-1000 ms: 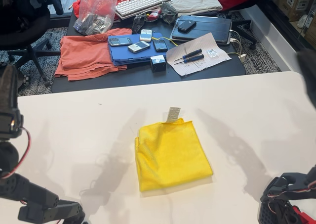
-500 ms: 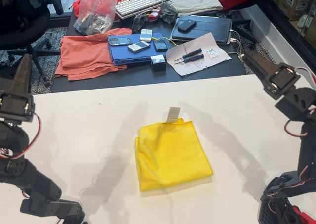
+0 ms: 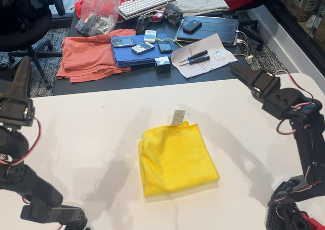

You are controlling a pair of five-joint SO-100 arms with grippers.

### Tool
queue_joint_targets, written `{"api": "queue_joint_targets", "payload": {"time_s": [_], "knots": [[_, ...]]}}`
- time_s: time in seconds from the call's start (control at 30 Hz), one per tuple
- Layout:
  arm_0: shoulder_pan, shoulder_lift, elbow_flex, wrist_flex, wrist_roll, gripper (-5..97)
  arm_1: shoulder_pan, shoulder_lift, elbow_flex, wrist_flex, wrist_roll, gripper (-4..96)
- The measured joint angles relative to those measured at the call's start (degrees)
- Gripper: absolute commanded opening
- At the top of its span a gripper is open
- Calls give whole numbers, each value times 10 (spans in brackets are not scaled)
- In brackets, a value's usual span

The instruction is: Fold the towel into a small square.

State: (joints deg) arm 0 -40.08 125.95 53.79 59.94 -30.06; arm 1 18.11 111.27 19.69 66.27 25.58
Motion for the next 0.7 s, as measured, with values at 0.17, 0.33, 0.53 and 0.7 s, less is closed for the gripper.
{"api": "queue_joint_targets", "payload": {"time_s": [0.17,0.33,0.53,0.7], "knots": [[-4,52,-15,-98,2,112,-1,-2,0,0,0,107],[-11,7,-21,-279,6,112,-1,0,0,0,0,107],[-10,-9,-20,-320,6,112,-1,1,0,0,0,107],[-5,-6,-22,-322,6,112,-1,1,0,0,0,107]]}}
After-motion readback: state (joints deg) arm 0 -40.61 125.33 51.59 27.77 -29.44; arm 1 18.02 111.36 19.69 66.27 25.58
